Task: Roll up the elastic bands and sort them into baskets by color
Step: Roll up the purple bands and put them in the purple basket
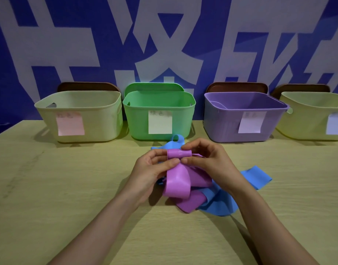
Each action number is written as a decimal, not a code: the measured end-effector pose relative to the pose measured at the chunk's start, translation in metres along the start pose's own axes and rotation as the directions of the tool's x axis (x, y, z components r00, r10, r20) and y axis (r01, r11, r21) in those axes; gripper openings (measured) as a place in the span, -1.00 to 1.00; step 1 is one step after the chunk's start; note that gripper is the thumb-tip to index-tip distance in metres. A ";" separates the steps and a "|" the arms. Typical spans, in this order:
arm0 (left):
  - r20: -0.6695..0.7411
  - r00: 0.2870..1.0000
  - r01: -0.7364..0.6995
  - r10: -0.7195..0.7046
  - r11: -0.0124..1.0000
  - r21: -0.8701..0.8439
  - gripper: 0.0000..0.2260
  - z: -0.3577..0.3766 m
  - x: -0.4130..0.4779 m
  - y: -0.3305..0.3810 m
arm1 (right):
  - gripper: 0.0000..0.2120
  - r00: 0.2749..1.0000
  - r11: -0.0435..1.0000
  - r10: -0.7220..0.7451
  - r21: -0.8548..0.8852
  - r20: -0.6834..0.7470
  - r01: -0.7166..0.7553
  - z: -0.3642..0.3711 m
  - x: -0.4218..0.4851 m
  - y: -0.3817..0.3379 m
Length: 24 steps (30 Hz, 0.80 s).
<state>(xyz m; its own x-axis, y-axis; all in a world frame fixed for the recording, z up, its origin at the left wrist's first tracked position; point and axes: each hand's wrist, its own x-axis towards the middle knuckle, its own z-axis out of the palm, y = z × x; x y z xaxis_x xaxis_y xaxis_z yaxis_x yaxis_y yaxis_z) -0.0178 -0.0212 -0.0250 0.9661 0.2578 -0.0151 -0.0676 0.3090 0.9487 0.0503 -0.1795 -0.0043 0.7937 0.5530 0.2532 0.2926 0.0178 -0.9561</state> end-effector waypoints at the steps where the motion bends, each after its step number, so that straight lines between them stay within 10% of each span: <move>1: -0.006 1.000 0.001 -0.001 1.000 -0.005 -0.60 0.001 0.000 0.000 | -0.80 1.000 1.000 -0.007 0.000 0.003 0.007 0.000 0.000 0.000; 13: -0.056 0.982 -0.183 0.183 0.983 0.002 -0.70 0.002 -0.001 0.006 | -0.63 0.999 0.998 0.028 -0.058 0.046 -0.026 0.003 -0.001 -0.001; 24: 0.010 1.000 -0.004 0.004 0.999 -0.048 -0.81 -0.001 0.001 0.005 | -0.77 1.000 0.994 0.015 0.108 -0.019 -0.013 0.006 -0.001 0.002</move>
<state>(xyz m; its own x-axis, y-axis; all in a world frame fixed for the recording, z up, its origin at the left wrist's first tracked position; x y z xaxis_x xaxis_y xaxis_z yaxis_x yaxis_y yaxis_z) -0.0172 -0.0184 -0.0204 0.9682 0.2499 -0.0078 -0.0832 0.3516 0.9325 0.0469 -0.1745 -0.0068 0.8078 0.5377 0.2415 0.2230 0.1005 -0.9696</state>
